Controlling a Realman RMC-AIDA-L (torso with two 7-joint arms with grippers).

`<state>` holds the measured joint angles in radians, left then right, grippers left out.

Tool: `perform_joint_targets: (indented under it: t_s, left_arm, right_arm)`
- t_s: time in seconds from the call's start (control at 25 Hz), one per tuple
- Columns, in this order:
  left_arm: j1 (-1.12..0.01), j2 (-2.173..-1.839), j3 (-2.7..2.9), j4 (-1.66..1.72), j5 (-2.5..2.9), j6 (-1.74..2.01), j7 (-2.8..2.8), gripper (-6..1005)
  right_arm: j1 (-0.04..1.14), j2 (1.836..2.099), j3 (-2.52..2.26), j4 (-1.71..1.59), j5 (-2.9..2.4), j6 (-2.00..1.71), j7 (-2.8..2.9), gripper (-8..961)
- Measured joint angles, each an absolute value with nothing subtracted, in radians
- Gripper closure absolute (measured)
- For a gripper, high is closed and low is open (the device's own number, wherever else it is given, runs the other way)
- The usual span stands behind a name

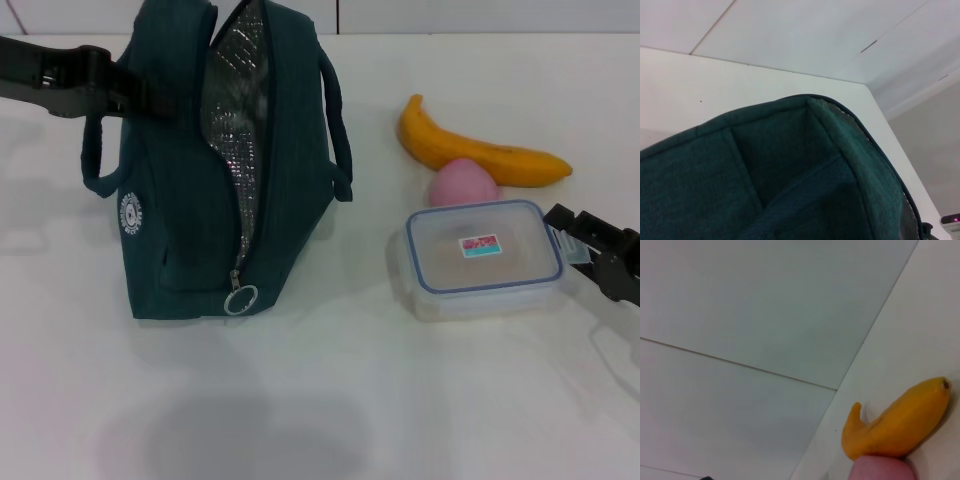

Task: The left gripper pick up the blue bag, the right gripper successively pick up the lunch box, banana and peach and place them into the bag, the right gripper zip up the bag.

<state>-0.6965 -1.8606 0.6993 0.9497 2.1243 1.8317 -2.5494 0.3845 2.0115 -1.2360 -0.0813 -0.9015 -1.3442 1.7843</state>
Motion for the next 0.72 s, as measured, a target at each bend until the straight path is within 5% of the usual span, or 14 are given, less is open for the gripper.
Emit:
perform_joint_targets:
  t_s: [0.72]
  left_arm:
    - [-0.695, -1.861, 0.701, 0.95, 2.124, 1.831, -2.547, 956]
  right_arm:
    - [0.38, 2.013, -1.224, -0.081, -0.891, -1.38, 1.745, 821]
